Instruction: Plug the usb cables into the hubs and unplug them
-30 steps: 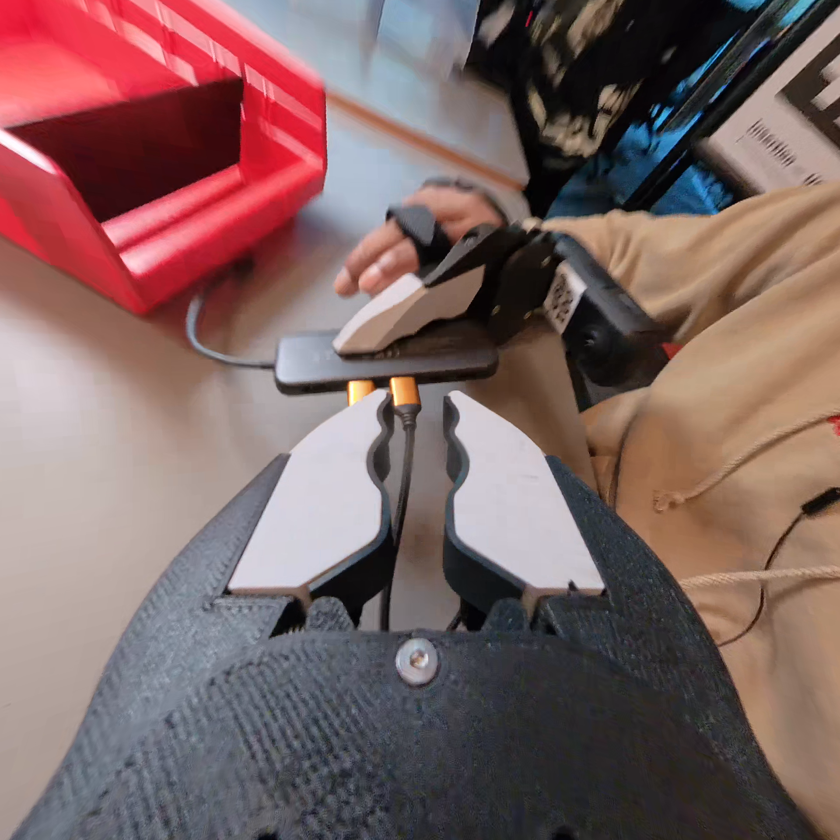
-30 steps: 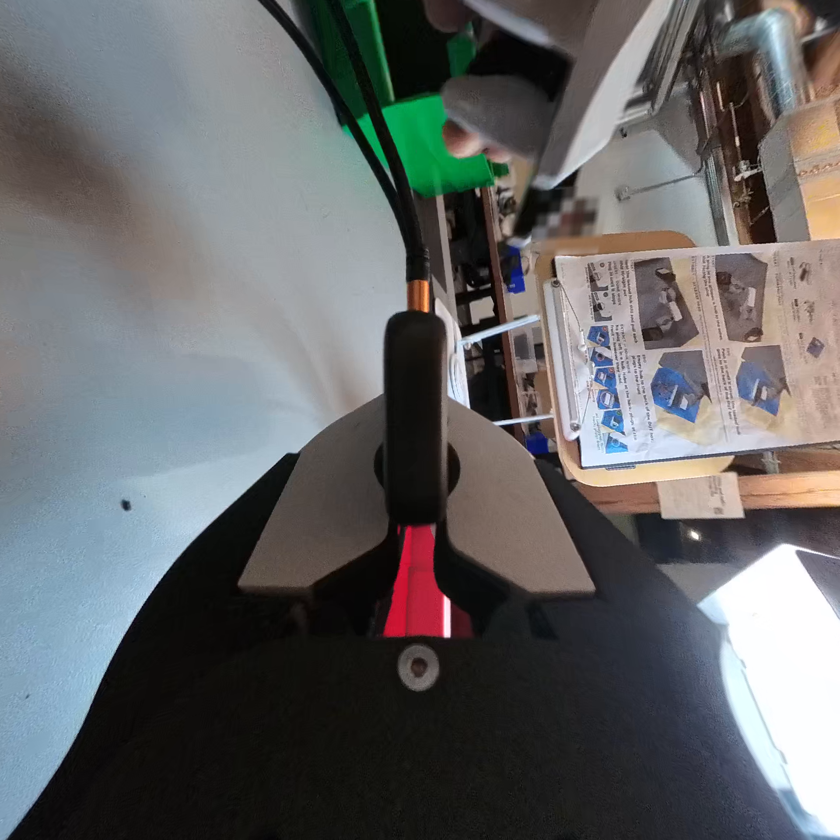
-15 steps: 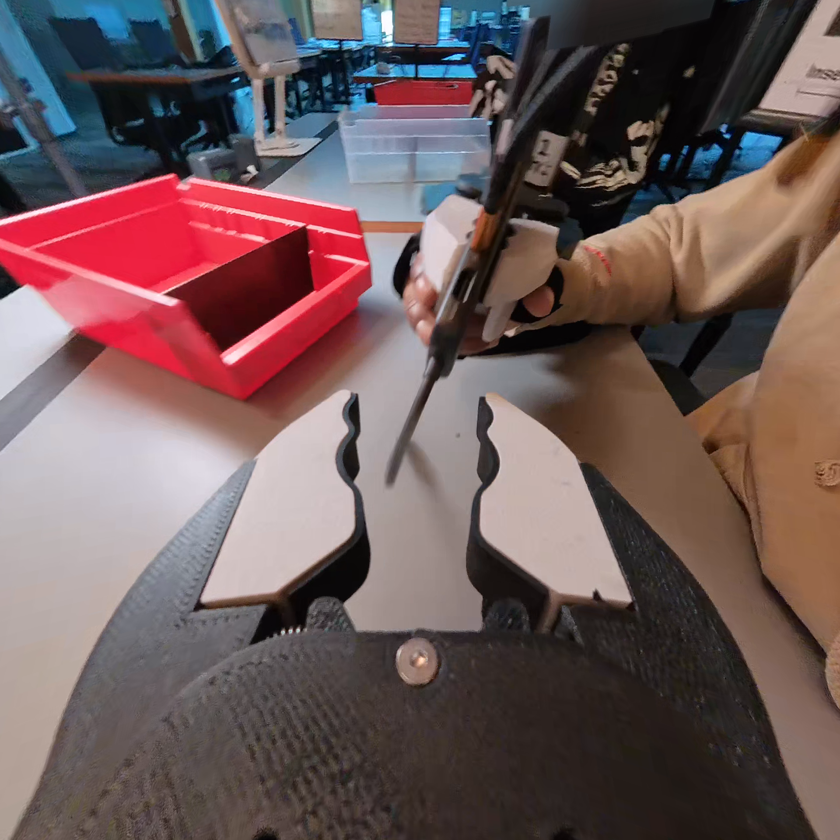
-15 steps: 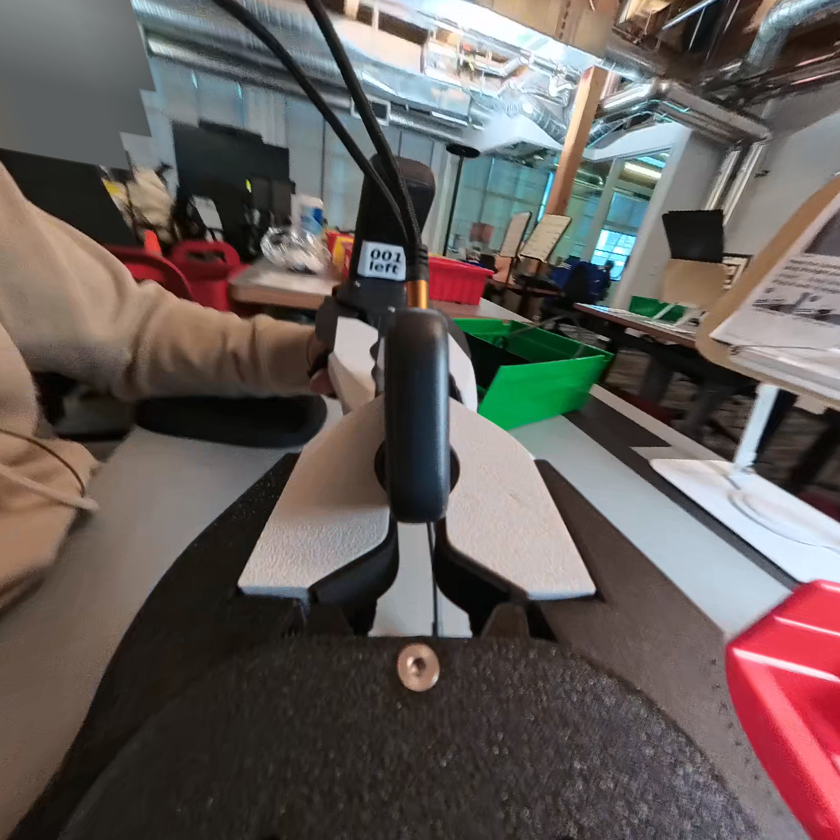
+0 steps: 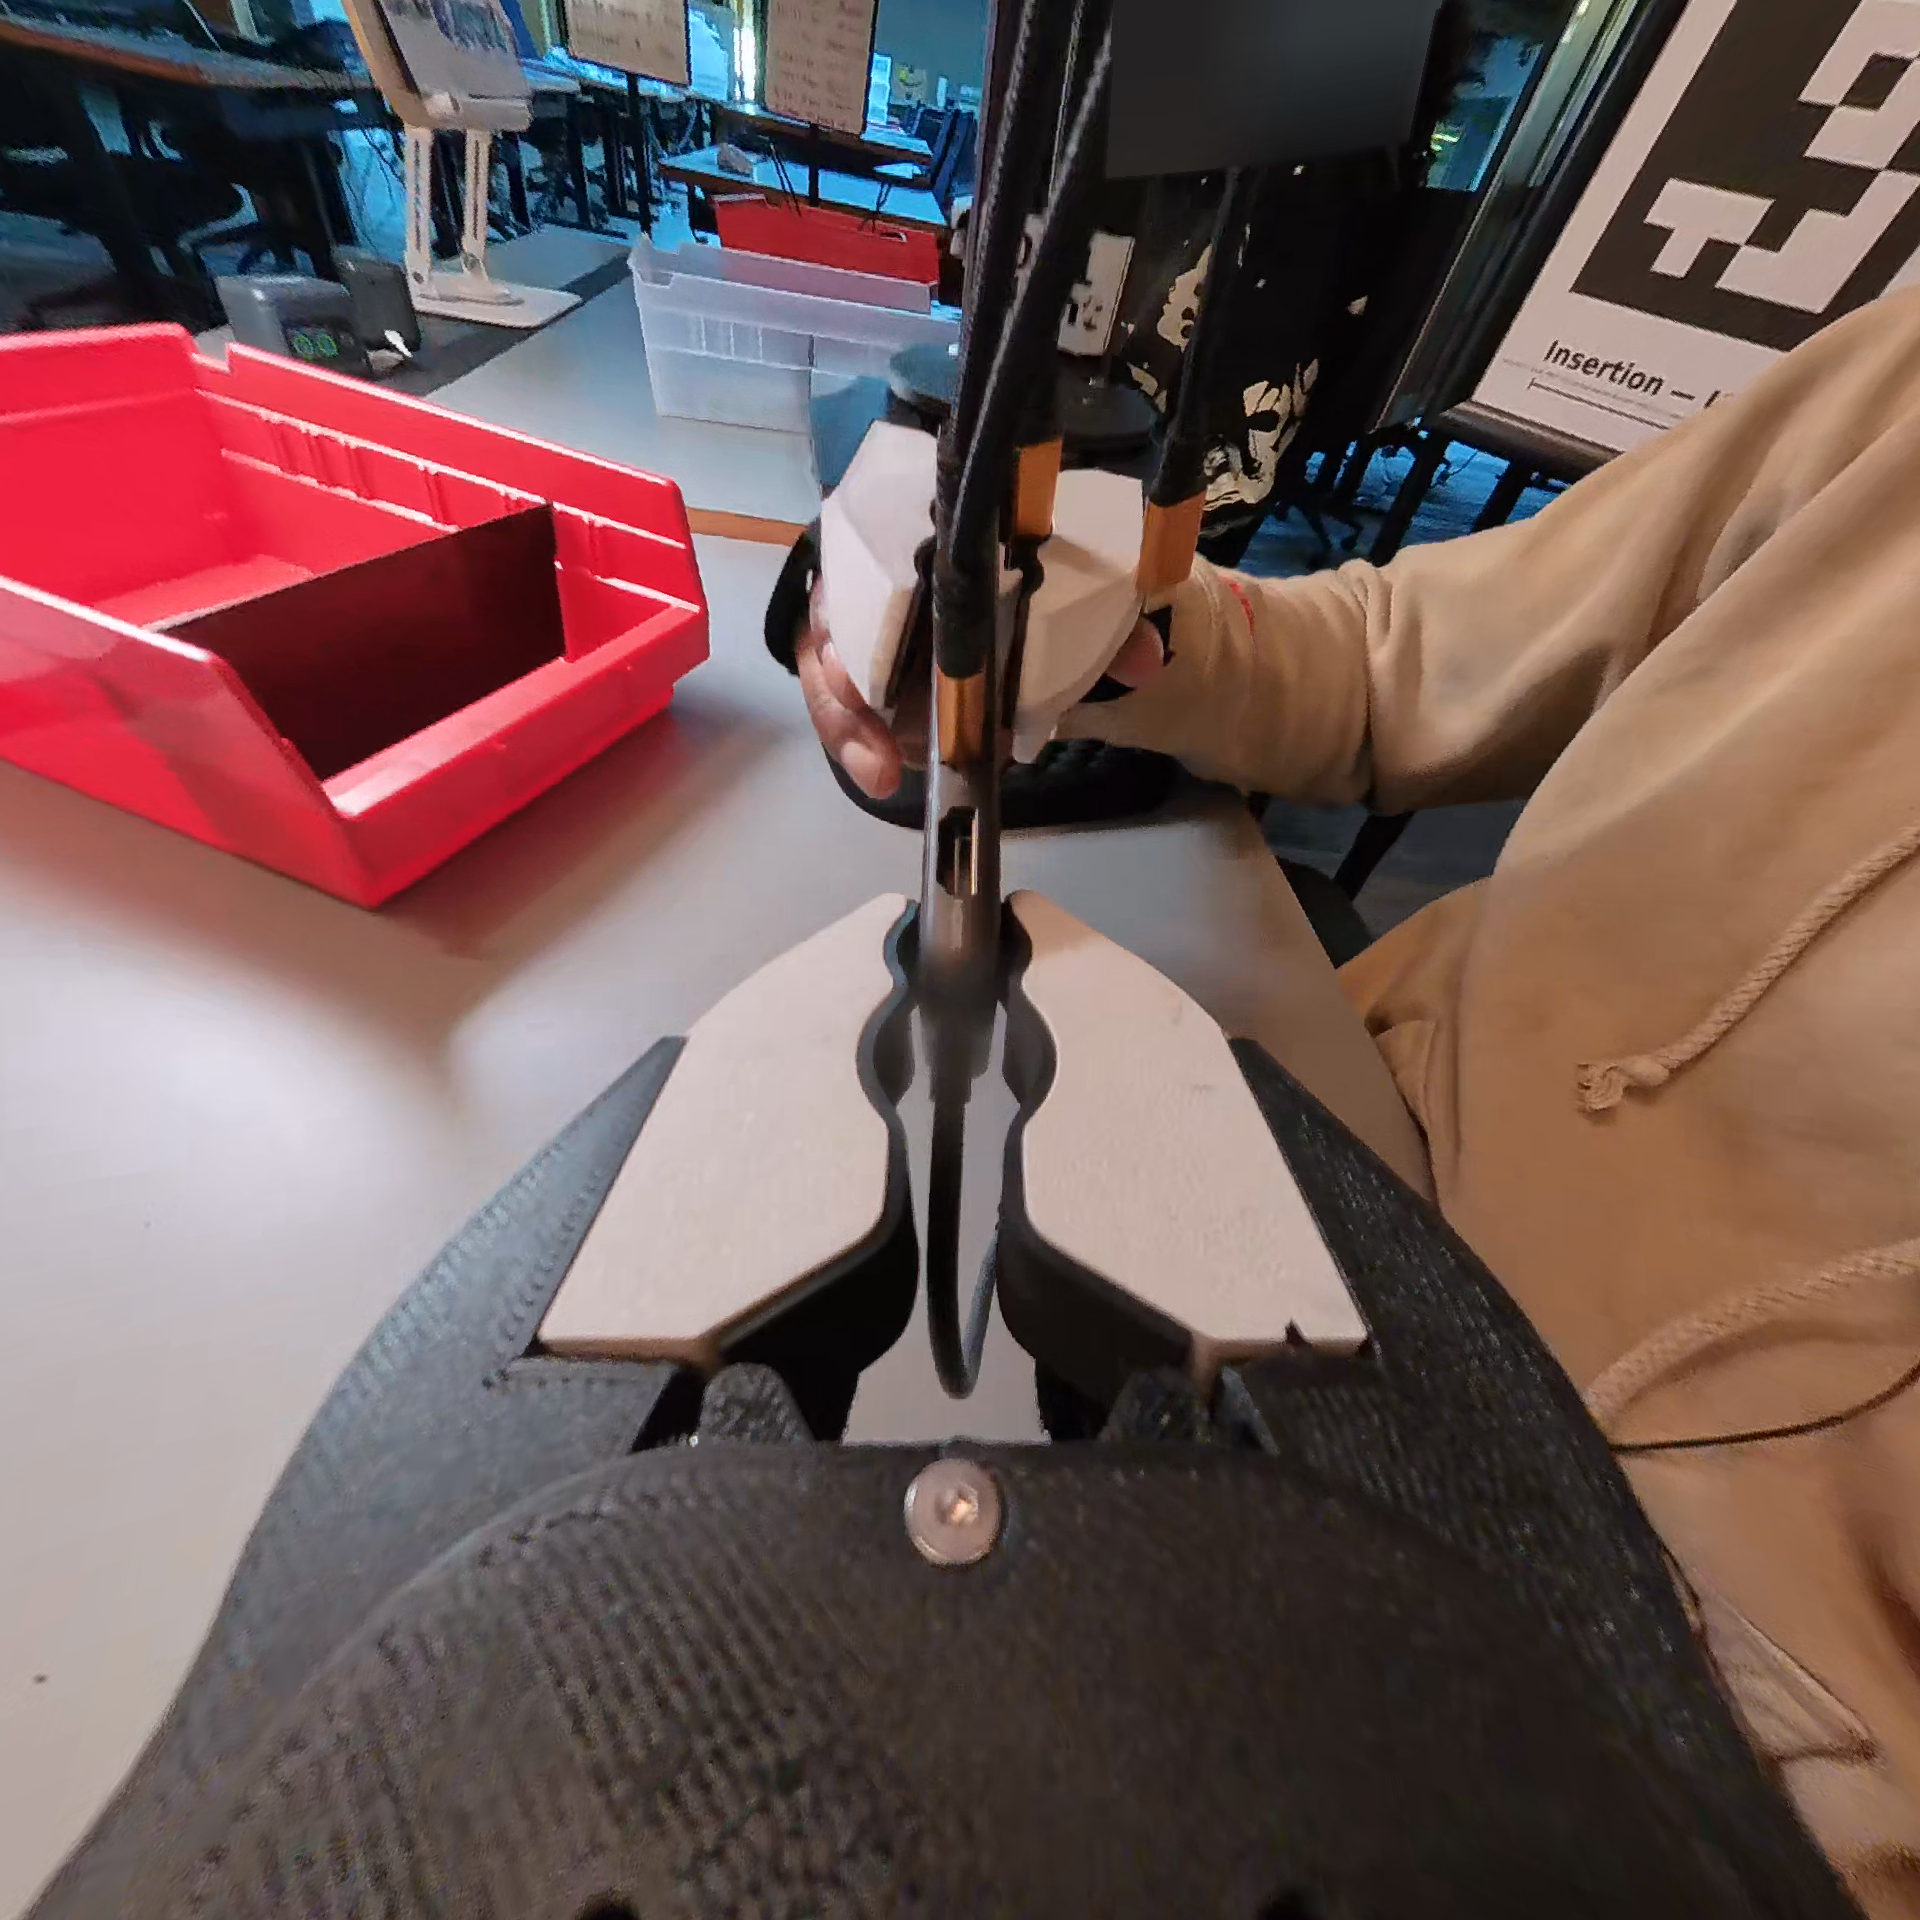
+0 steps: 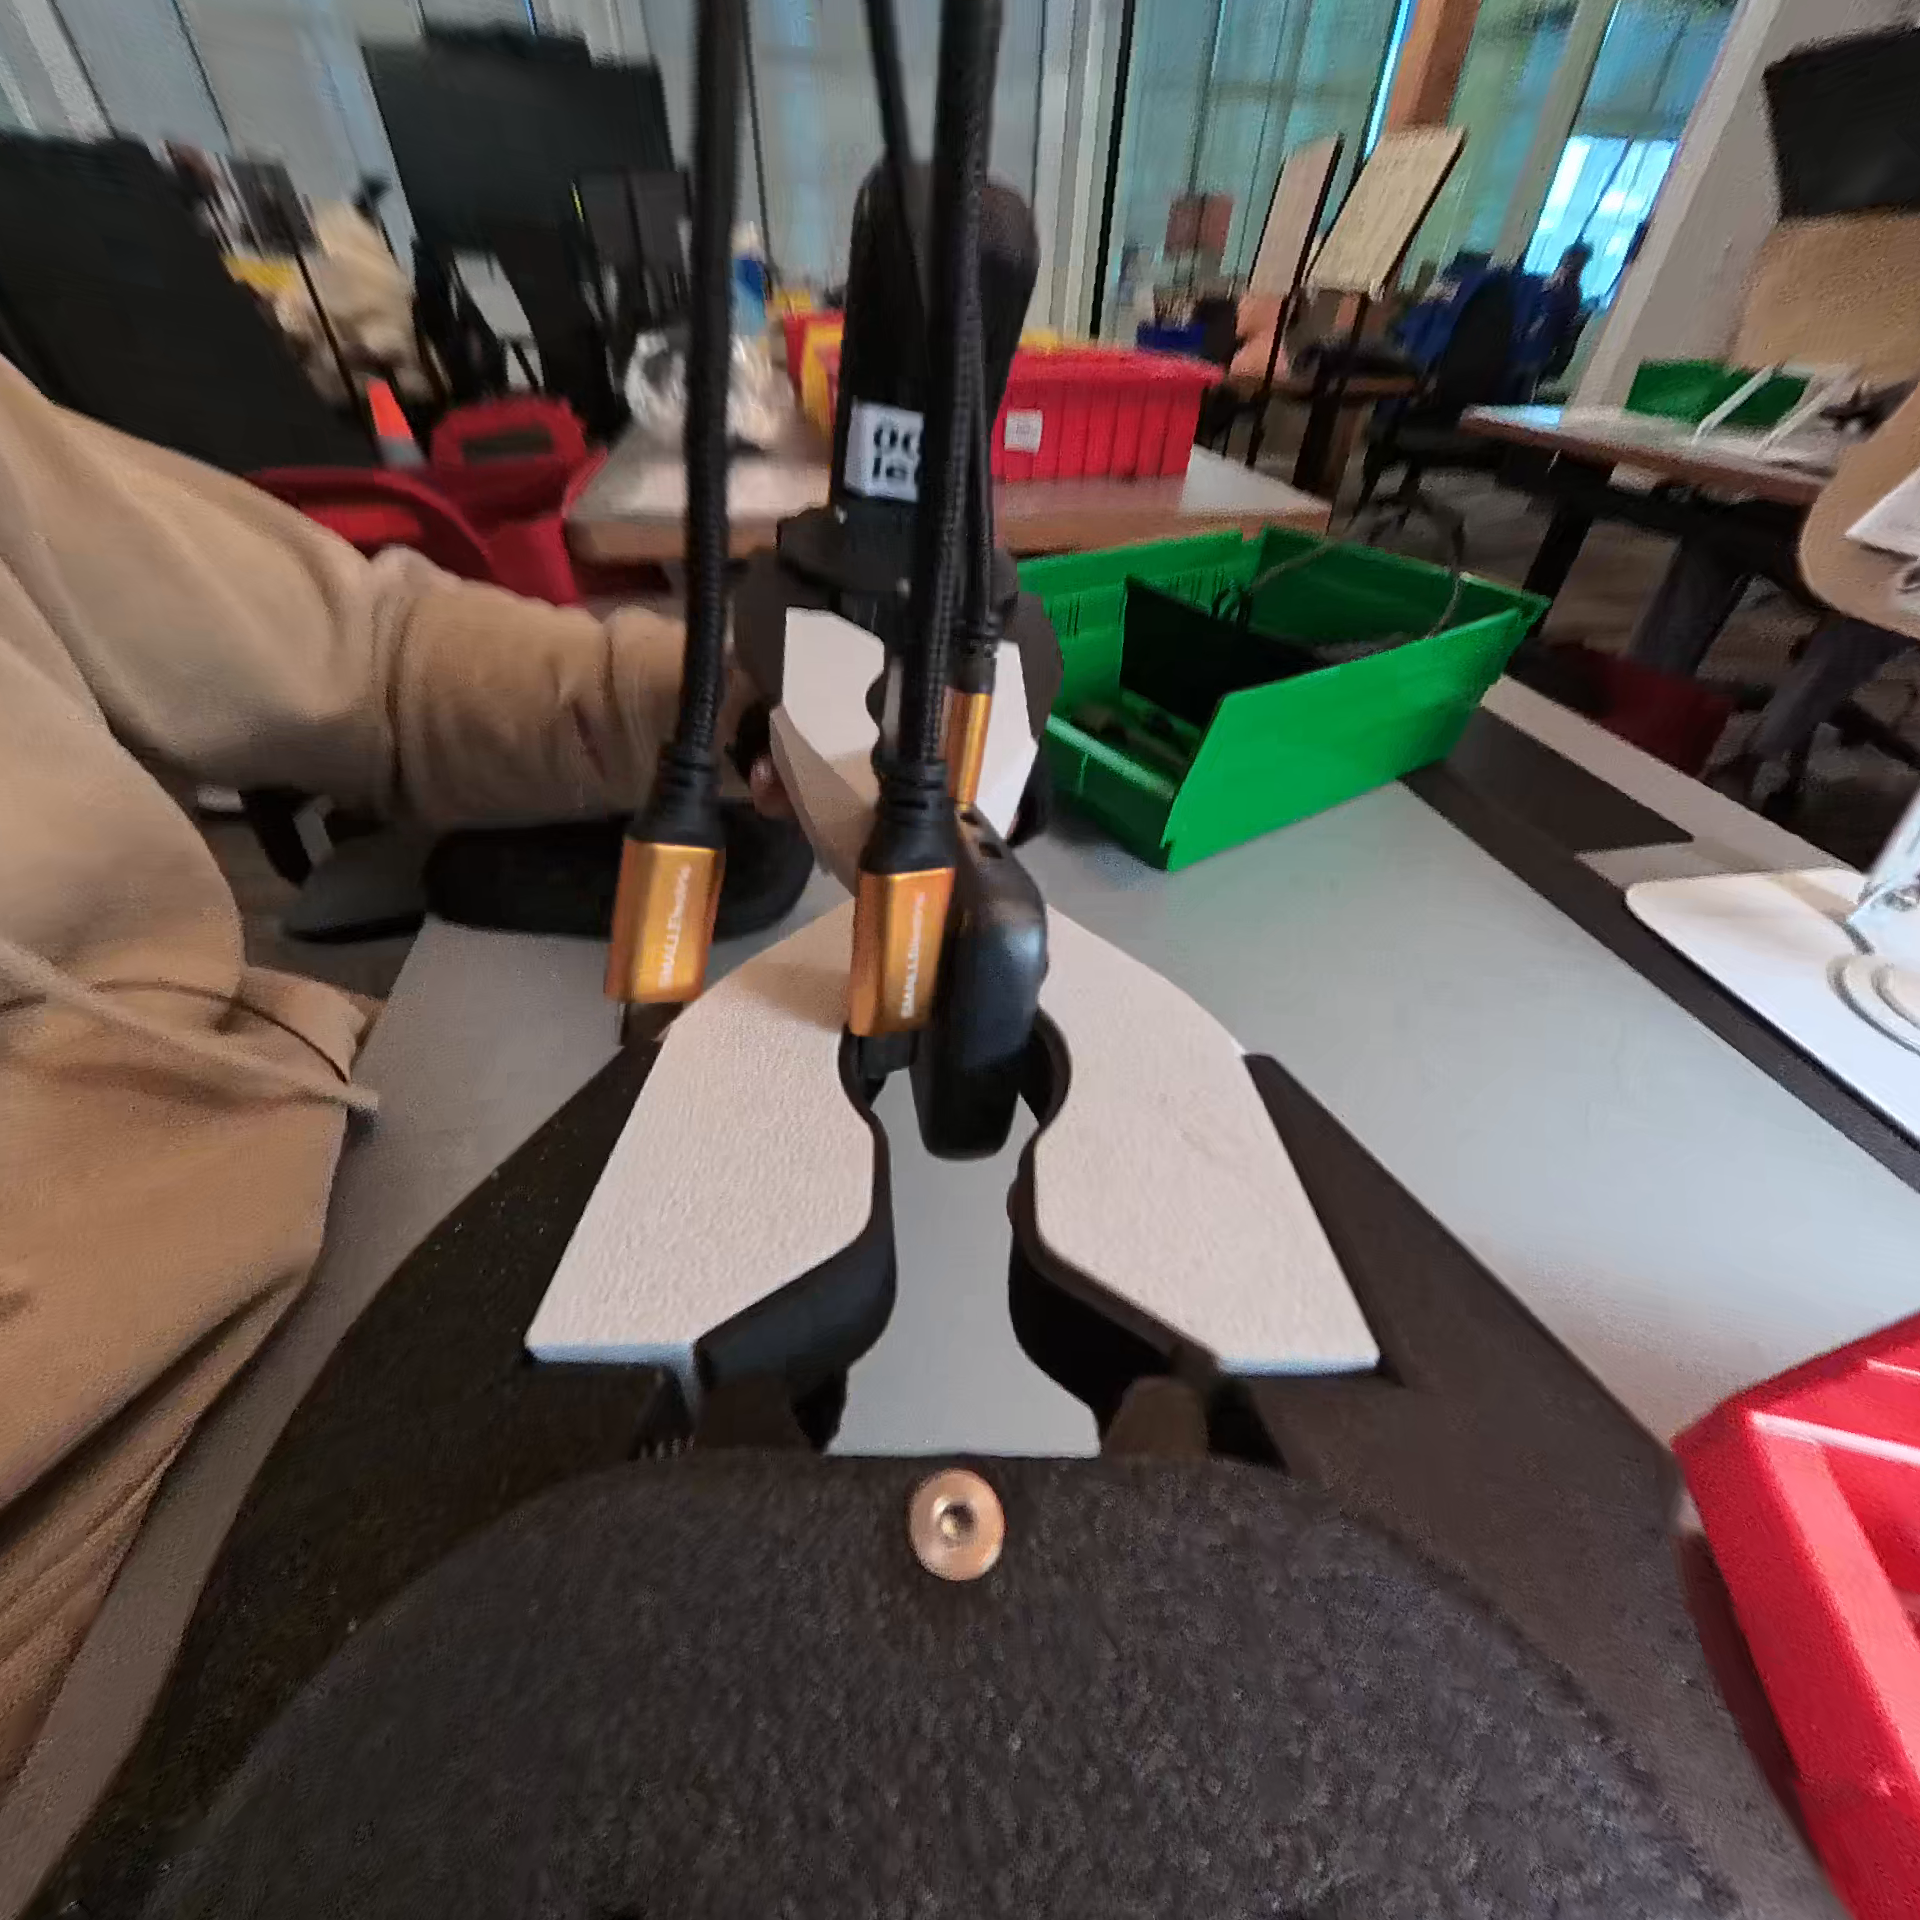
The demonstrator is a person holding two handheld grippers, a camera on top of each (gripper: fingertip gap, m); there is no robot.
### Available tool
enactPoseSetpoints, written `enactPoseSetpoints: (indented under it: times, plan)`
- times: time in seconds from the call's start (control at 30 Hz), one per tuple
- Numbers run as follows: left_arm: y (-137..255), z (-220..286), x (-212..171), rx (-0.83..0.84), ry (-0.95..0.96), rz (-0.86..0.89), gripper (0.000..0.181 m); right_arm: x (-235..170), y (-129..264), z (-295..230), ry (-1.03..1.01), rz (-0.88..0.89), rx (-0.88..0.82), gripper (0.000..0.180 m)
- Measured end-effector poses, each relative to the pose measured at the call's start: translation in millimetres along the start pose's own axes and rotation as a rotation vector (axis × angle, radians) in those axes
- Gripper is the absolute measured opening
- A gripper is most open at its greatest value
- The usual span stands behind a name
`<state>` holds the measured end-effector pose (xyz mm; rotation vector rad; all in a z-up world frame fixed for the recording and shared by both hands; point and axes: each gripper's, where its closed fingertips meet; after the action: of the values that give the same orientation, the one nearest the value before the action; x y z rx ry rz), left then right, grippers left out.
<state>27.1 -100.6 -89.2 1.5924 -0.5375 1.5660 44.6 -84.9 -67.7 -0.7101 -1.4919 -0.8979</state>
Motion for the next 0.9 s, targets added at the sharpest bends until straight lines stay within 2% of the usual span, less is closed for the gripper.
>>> enactPoseSetpoints:
  times: [0.17, 0.23, 0.4, 0.53, 0.7, 0.8, 0.9]
  plan:
    - [7, -5, 3, 0.019, 0.024, 0.048, 0.015, 9, -1, -4, -0.018, -0.044, 0.019, 0.013]
    - [17, -19, 13, 0.105, 0.011, 0.108, 0.034, 23, 15, 4, -0.018, -0.059, -0.013, 0.013]
    - [55, -53, 11, 0.360, -0.029, 0.222, 0.041, 78, 92, 49, 0.027, -0.124, -0.258, 0.013]
    - [70, -66, -1, 0.459, 0.013, 0.249, 0.042, 102, 168, 108, 0.030, -0.248, -0.538, 0.013]
    - [74, -68, -6, 0.490, 0.035, 0.254, 0.043, 84, 252, 186, -0.015, -0.443, -0.831, 0.013]
    - [74, -70, -12, 0.507, 0.030, 0.236, 0.042, 49, 276, 218, -0.072, -0.555, -0.904, 0.013]
    - [74, -74, -16, 0.526, 0.034, 0.230, 0.043, 6, 282, 238, -0.123, -0.658, -0.934, 0.013]
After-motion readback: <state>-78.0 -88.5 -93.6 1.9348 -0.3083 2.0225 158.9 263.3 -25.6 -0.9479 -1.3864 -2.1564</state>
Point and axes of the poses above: each gripper's, where its closed fingertips meet, y back along the fingers, x out of its top, z = x × y across the jaws, and after that the axes turned 15 degrees about x, right-handed
